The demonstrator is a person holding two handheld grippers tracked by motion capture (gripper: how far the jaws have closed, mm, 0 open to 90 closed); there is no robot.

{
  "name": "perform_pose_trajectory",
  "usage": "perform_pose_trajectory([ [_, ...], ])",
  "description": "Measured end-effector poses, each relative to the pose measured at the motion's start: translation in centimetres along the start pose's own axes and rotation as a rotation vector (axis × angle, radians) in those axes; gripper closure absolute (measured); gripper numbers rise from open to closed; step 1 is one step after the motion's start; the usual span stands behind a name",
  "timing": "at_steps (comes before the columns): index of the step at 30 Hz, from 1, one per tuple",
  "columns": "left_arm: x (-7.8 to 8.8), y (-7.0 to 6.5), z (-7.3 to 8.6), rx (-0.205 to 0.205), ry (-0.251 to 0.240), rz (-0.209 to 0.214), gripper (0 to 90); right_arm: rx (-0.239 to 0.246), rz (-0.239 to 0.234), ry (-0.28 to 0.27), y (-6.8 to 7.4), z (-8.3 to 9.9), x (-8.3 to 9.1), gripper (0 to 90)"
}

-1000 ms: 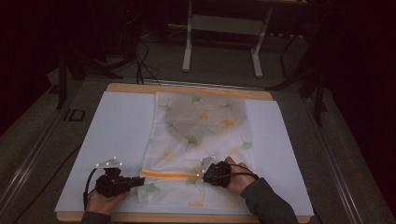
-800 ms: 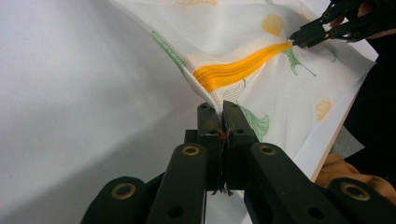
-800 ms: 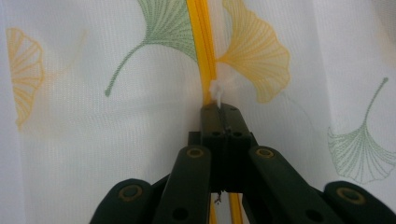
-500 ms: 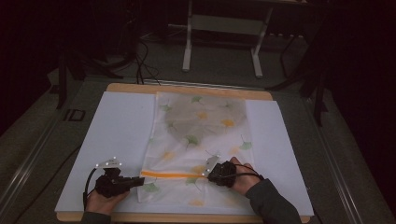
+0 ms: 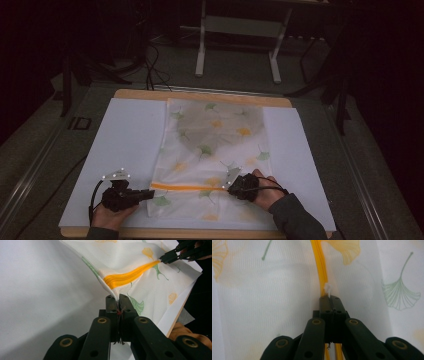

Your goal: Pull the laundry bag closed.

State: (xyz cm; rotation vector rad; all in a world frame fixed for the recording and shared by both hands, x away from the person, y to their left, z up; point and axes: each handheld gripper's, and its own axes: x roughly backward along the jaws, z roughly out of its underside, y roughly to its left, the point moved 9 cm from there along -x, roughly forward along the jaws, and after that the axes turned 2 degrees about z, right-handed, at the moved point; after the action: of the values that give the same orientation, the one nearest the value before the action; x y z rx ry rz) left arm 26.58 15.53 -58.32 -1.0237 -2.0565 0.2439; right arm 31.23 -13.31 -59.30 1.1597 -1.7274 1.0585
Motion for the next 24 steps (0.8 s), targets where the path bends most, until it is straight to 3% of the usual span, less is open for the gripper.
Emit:
perform_pose_trajectory([
  [24, 0.1, 0.1, 0.0, -0.002, -0.001, -0.002, 88.1, -0.035, 0.010, 0.024, -0.7, 2.5, 0.8, 90.0],
])
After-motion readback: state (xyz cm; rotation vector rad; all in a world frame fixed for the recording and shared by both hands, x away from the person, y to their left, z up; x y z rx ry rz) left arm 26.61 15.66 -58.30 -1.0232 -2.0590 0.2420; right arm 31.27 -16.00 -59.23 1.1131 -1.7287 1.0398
